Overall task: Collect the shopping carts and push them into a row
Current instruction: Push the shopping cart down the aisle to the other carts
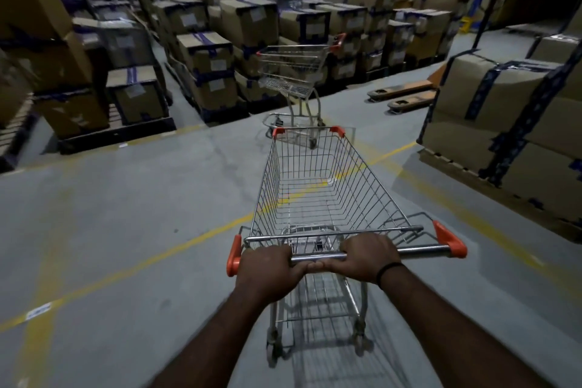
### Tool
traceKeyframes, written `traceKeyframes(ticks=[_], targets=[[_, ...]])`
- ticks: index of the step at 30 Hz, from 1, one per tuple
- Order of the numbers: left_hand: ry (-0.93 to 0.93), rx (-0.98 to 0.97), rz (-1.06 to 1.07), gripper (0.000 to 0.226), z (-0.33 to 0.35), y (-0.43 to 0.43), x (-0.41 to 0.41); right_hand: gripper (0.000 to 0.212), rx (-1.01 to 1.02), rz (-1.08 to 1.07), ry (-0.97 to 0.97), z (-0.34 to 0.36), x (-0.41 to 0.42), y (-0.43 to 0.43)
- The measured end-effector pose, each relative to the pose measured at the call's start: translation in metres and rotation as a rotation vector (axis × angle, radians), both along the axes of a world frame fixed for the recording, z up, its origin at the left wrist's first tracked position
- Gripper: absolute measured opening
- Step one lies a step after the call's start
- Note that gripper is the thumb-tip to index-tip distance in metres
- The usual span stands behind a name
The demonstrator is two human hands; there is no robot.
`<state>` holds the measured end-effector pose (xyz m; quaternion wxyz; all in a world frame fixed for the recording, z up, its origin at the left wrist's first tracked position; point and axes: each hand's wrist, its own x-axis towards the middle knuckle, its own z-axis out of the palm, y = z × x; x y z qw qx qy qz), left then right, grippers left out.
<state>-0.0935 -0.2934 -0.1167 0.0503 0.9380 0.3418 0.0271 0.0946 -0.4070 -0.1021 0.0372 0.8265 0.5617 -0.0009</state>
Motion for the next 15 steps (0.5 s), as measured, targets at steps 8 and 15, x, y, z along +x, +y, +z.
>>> traceKeyframes(ticks=[8,15], targets=[[0.002,-0.022,0.106,0.090,0.005,0.082,0.111,0.097,-0.061,0.095,0.046,0.007,0.119,0.103],[0.046,-0.029,0.174,0.072,0.006,0.149,0.182,0.103,-0.021,0.179,0.065,0.004,0.197,0.184]])
